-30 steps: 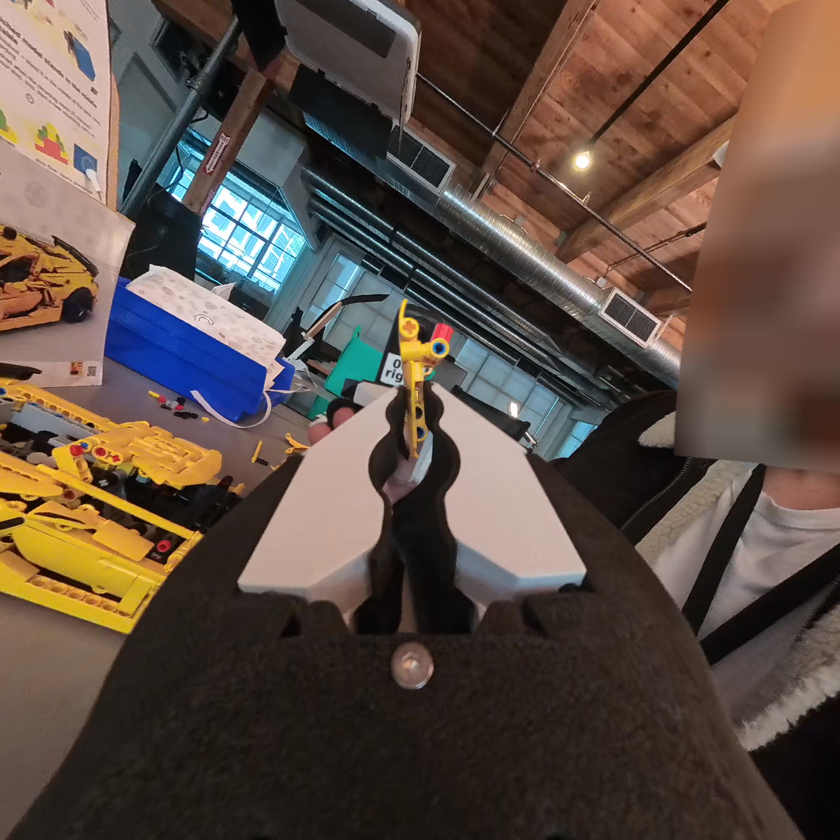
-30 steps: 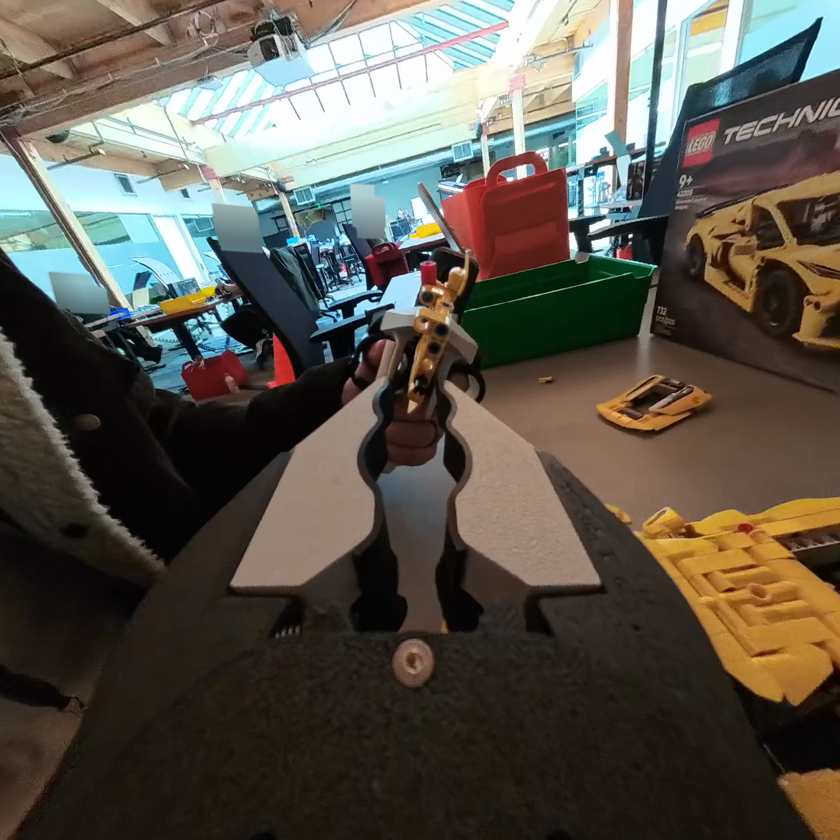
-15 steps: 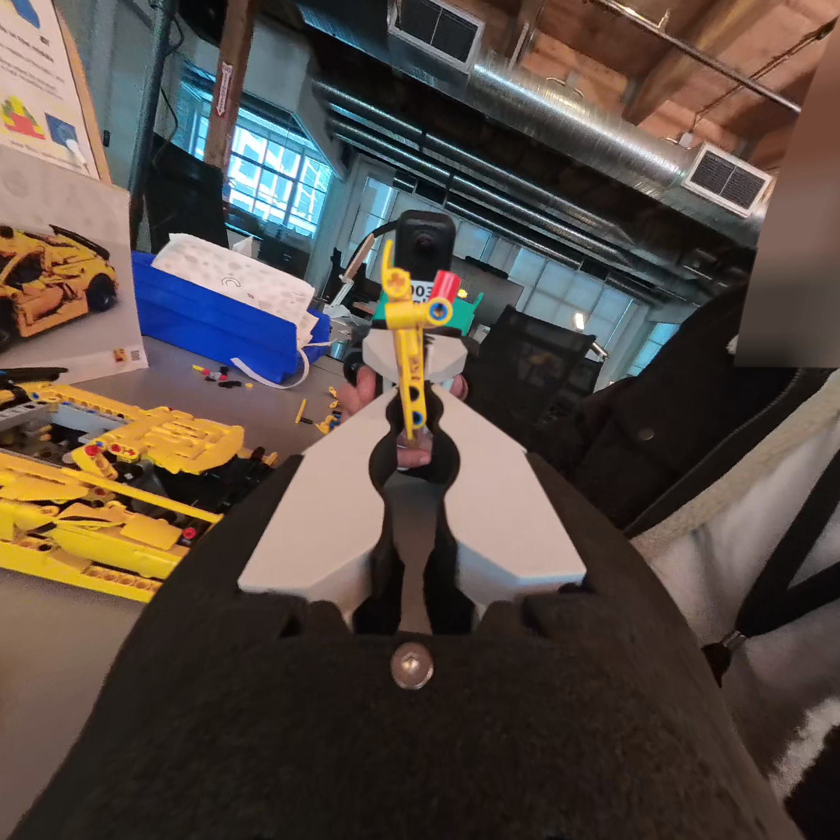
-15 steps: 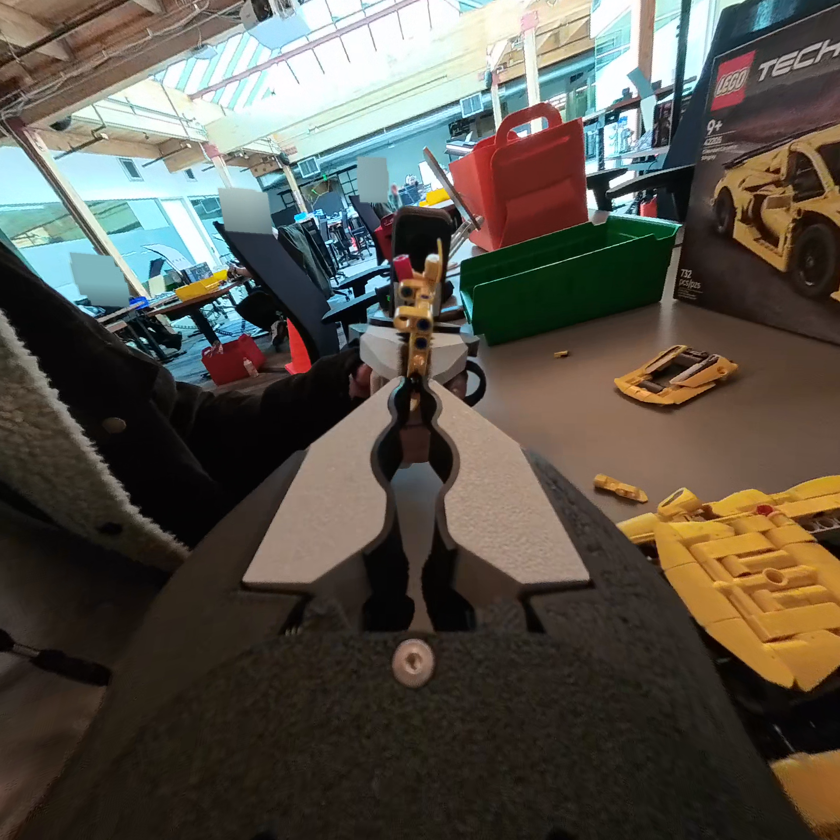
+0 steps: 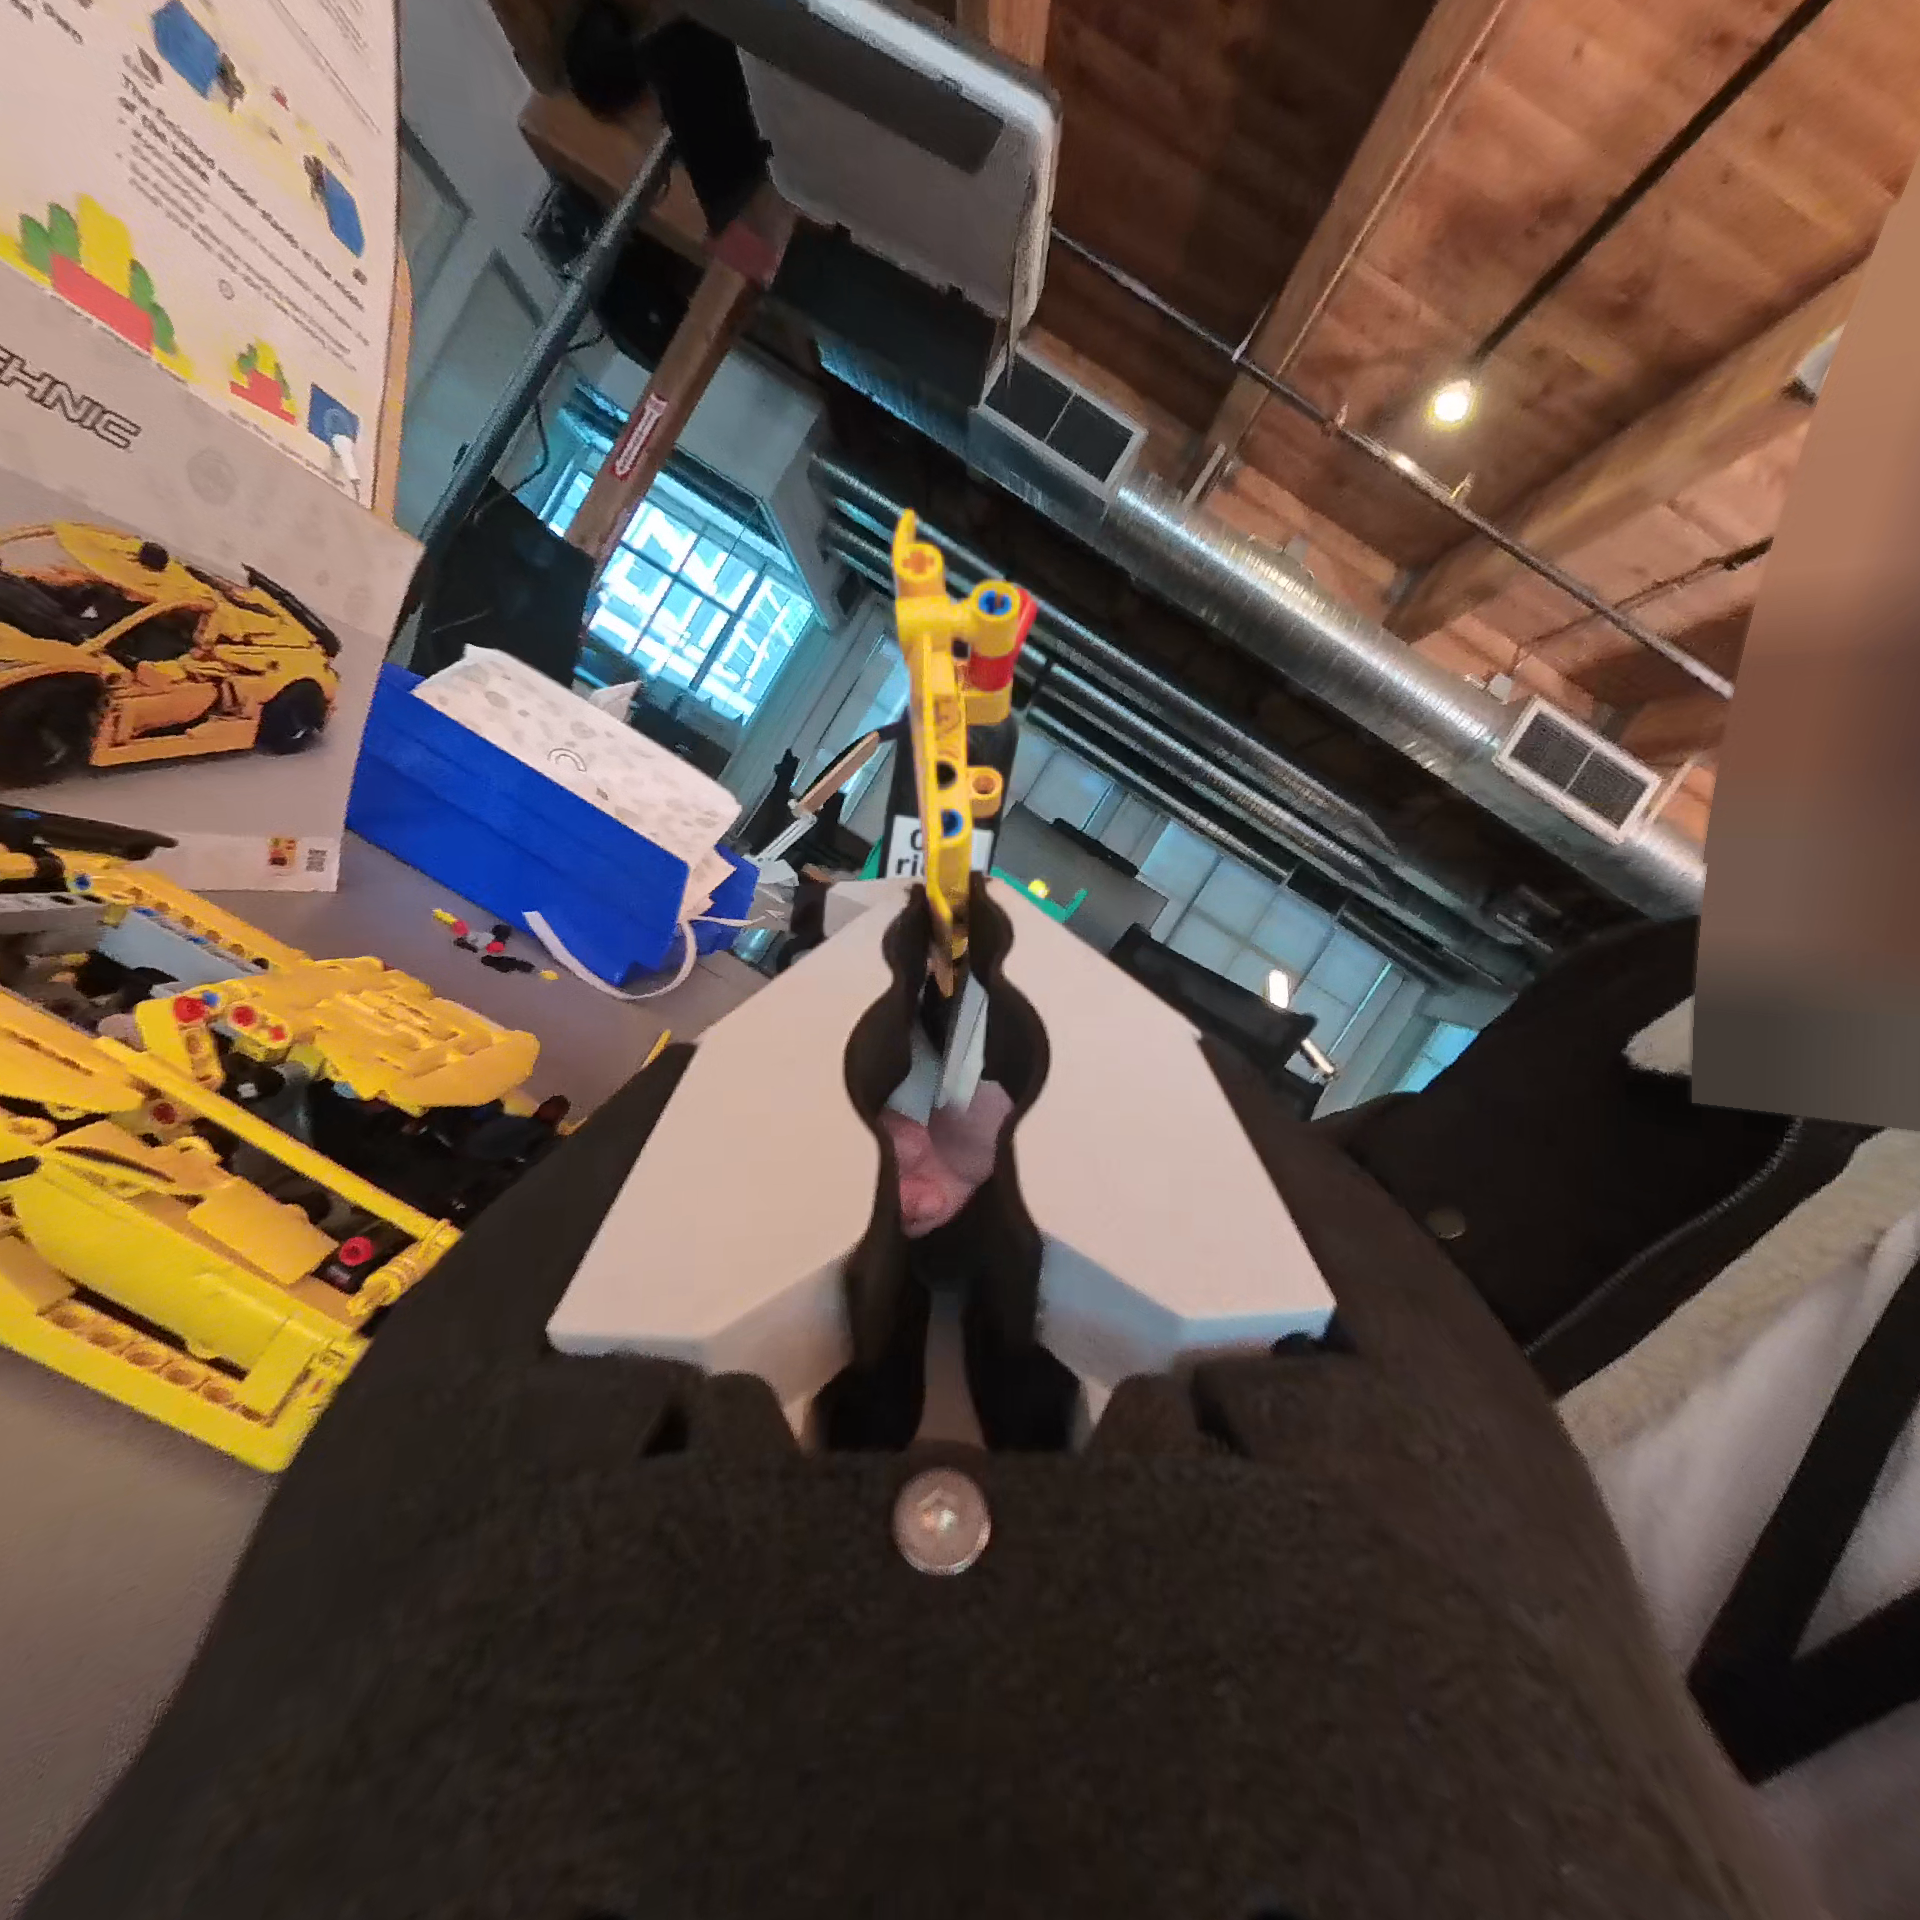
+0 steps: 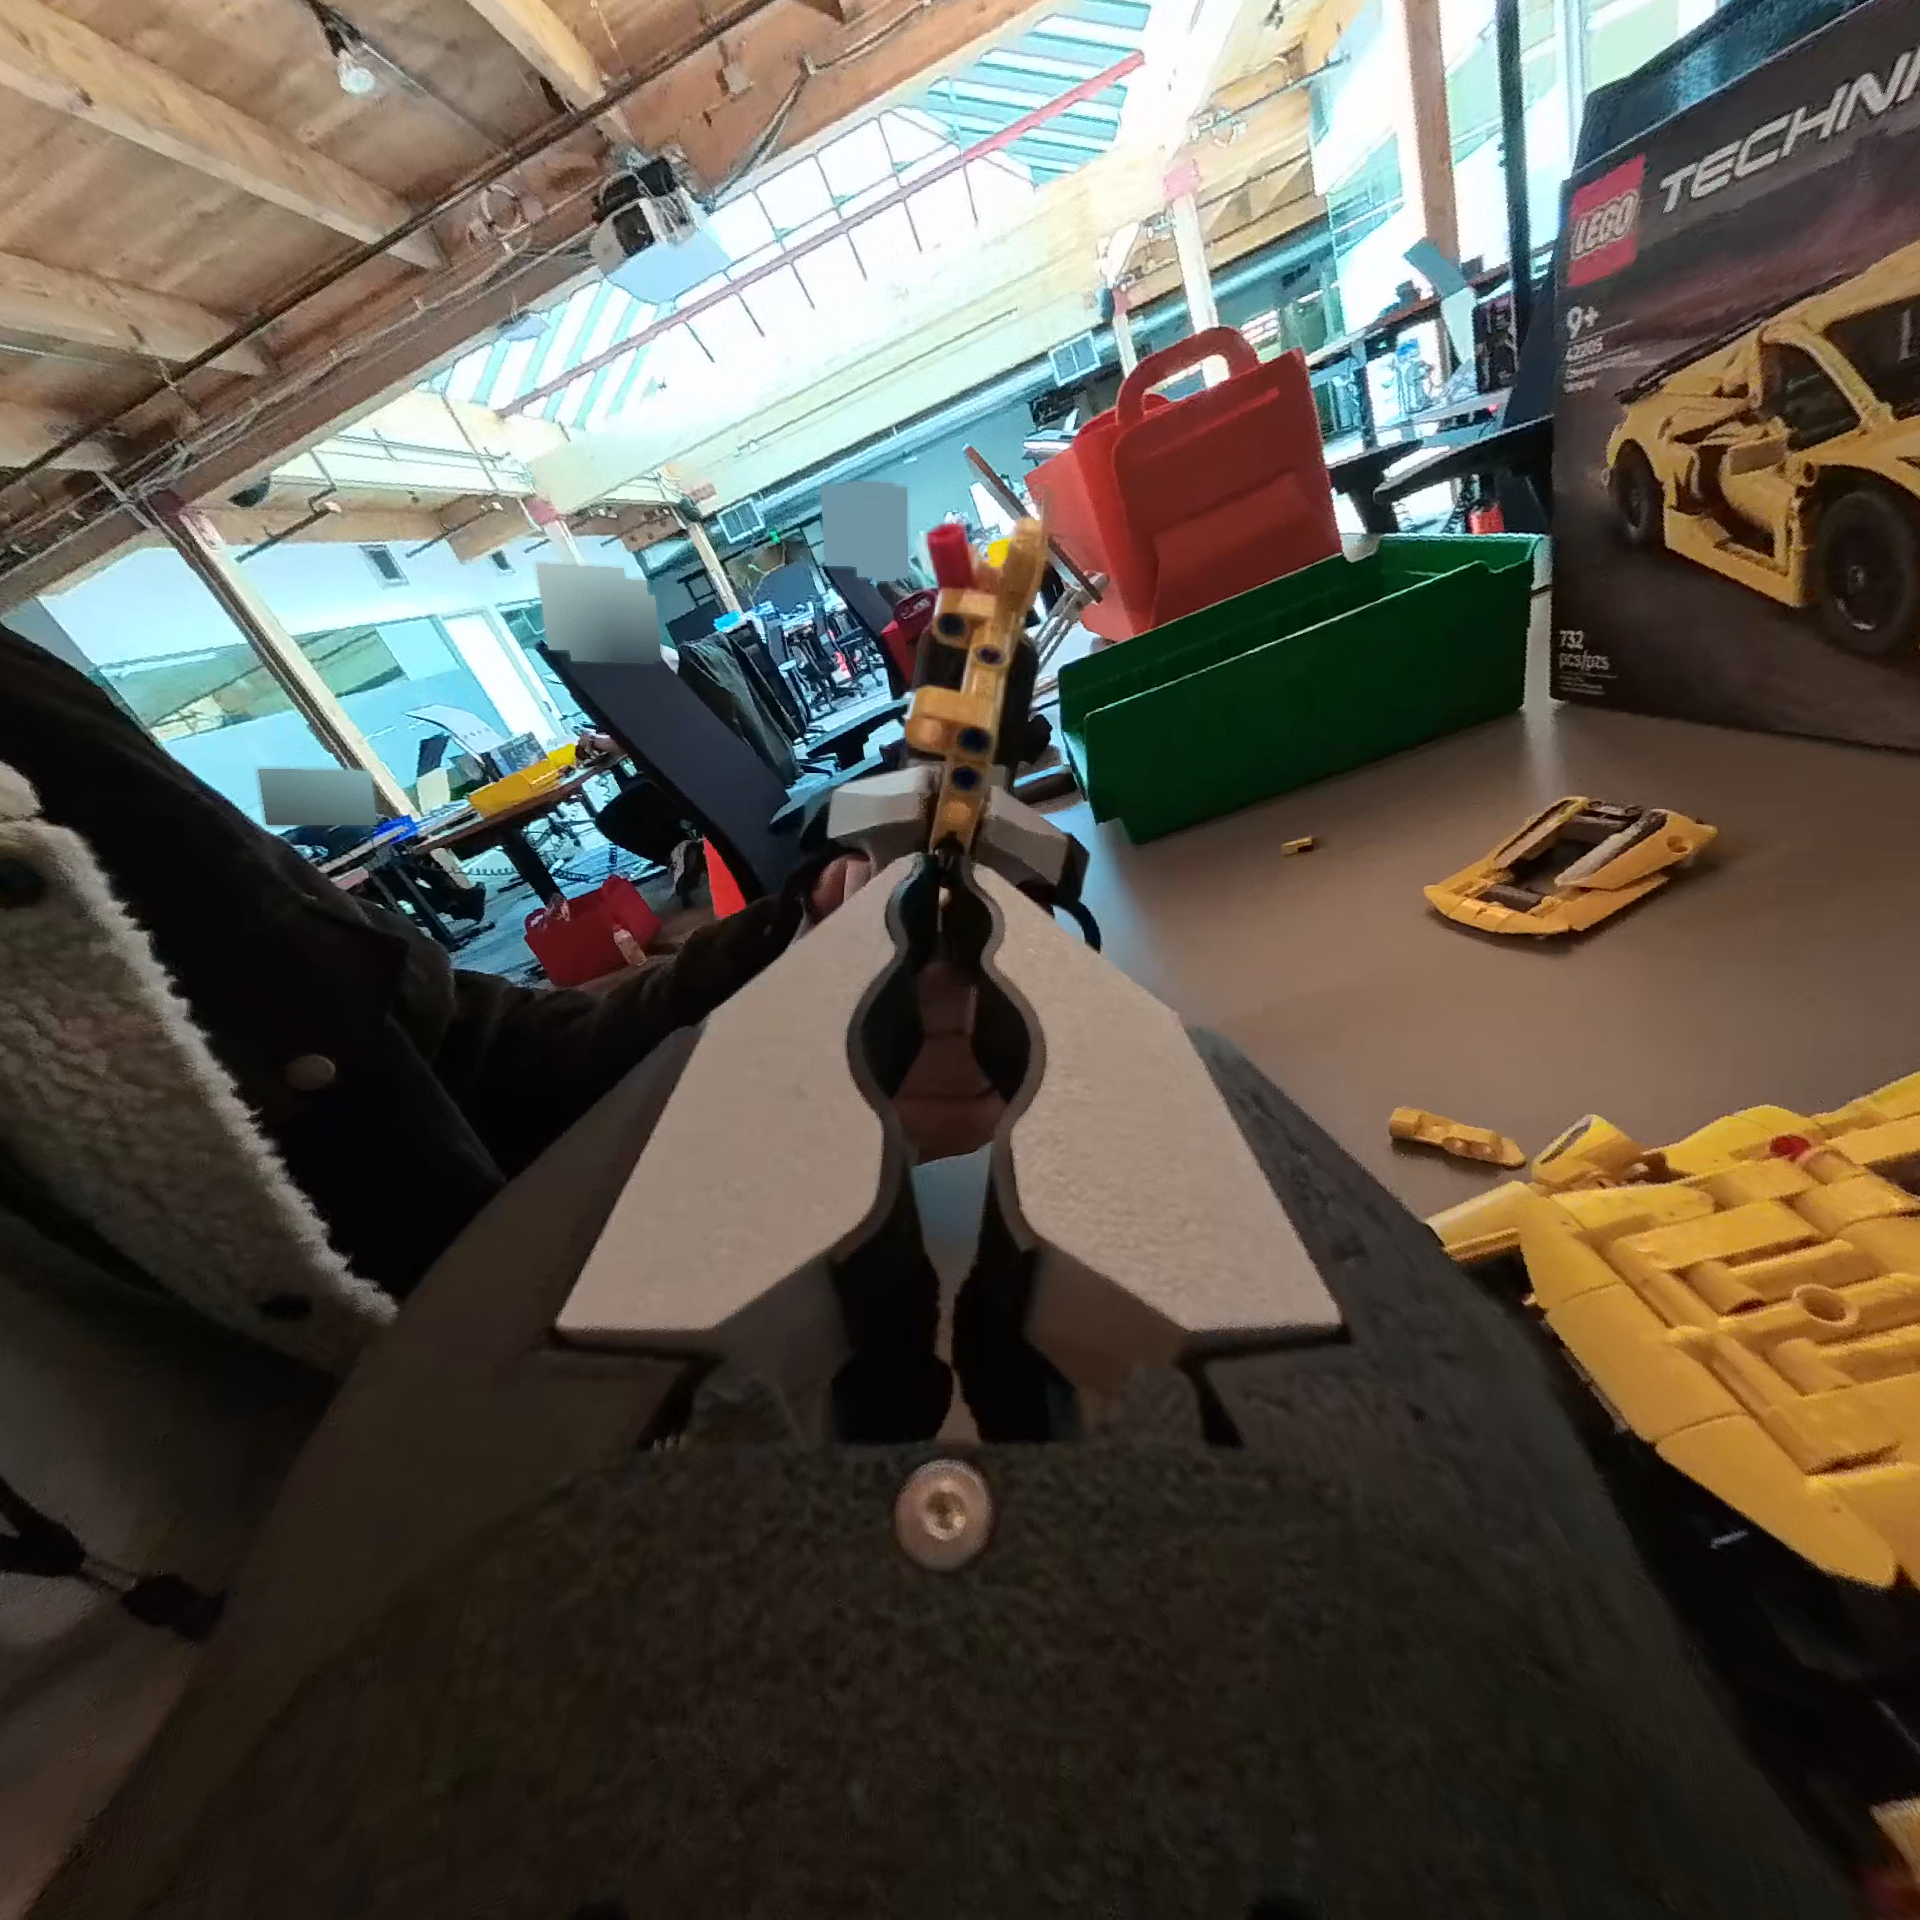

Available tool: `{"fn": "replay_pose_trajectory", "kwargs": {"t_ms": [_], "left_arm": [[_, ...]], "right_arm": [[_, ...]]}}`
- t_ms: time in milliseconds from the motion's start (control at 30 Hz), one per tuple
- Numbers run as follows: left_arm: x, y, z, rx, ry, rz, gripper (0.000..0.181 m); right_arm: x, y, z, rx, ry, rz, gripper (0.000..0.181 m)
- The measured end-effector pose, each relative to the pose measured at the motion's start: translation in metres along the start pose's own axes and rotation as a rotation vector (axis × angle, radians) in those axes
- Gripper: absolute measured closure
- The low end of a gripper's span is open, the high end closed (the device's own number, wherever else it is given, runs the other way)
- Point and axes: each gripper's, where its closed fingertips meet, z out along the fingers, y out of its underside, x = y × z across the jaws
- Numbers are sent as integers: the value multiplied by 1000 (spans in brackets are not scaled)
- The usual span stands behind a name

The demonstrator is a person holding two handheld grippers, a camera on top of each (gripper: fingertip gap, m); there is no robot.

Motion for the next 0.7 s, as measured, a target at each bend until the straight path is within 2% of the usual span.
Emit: {"fn": "replay_pose_trajectory", "kwargs": {"t_ms": [267, 300, 333, 367, 400, 433, 500, 533, 567, 633, 700], "left_arm": [[-13, -5, -1, 73, -70, -34, 177], [-16, -13, -6, 129, -83, -44, 177], [-21, -40, -27, 306, -93, -68, 175], [-36, -71, -61, 484, -115, -127, 175], [-48, -84, -85, 536, -142, -163, 176], [-41, -82, -83, 479, -146, -92, 177], [-19, -46, -35, 165, -214, 209, 175], [-16, -35, -20, 98, -225, 280, 175], [-17, -32, -15, 88, -218, 264, 175], [-24, -41, -27, 148, -209, 171, 175], [-37, -37, -40, 121, -278, 135, 175]], "right_arm": [[12, 4, 0, 2, 78, 15, 180], [13, 4, -1, 5, 88, 10, 180], [13, 1, -7, 33, 68, 41, 181], [21, -7, -20, 84, 96, 64, 181], [24, -13, -30, 111, 110, 51, 181], [19, -11, -29, 78, 110, 14, 181], [5, -6, -17, 24, 82, -46, 181], [4, -1, -14, -23, 86, -71, 181], [5, 0, -16, -31, 95, -86, 181], [8, 4, -24, -60, 115, -110, 181], [10, 8, -31, -97, 160, -173, 180]]}}
